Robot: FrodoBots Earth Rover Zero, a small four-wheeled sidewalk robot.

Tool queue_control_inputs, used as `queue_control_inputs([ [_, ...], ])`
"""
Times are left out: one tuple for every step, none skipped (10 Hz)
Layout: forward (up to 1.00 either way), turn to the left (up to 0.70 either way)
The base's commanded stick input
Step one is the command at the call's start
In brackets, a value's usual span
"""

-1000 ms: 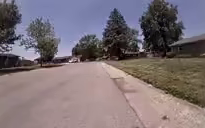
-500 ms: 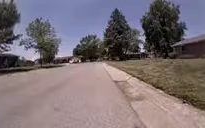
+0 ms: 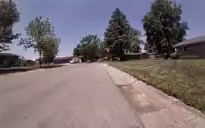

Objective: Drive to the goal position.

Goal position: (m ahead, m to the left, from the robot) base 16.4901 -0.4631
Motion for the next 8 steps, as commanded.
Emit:
queue_control_inputs([
  [0.70, 0.00],
  [0.70, 0.00],
  [0.70, 0.00],
  [0.70, 0.00],
  [0.70, 0.00],
  [0.70, 0.00],
  [0.70, 0.00],
  [0.70, 0.00],
])
